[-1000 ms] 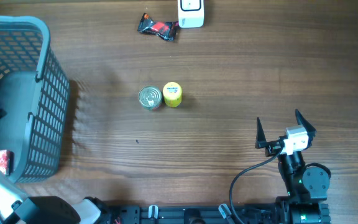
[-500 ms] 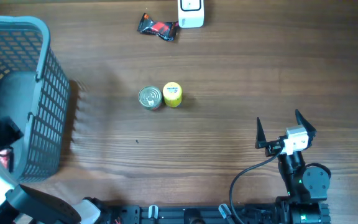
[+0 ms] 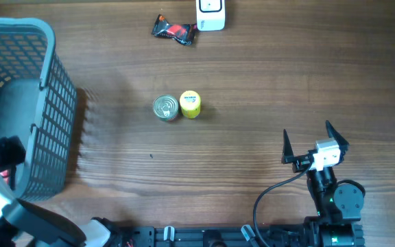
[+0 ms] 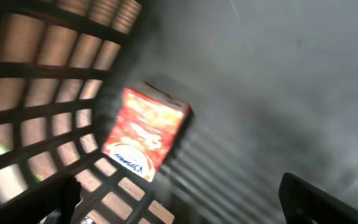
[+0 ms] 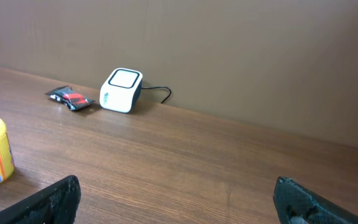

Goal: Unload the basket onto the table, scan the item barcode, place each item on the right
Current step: 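Lower the left gripper onto the red Kleenex tissue pack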

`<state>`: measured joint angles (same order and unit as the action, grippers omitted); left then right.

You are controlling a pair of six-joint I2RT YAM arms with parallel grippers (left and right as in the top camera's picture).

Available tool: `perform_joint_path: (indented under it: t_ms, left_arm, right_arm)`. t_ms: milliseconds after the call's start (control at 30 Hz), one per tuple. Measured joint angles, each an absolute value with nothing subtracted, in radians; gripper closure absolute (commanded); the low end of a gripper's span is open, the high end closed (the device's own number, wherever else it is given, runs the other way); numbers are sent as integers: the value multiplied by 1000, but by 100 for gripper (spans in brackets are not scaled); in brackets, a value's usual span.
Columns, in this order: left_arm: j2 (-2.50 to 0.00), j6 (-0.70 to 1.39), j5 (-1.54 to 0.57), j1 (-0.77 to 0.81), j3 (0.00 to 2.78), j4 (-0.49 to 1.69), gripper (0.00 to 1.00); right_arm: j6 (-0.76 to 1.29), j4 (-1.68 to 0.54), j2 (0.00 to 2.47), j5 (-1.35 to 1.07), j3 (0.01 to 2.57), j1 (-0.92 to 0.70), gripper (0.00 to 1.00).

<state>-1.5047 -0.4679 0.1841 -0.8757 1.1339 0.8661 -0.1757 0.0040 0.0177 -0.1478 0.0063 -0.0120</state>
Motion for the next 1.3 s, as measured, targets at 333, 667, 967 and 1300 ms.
perform_joint_path:
  t_ms: [333, 667, 967, 1300]
  left_arm:
    - [-1641, -671, 171, -950, 1134, 858, 0]
    - [-1645, -771, 187, -1029, 1134, 821, 0]
    - [-1659, -797, 22, -1104, 1134, 759, 0]
    - [-1702, -871, -36, -1132, 1133, 729, 0]
  right_arm:
    - [-176, 4, 18, -148, 6, -12, 0]
    - [-176, 4, 18, -148, 6, -12, 0]
    - [-176, 4, 18, -148, 6, -12, 0]
    - [-176, 4, 18, -148, 6, -12, 0]
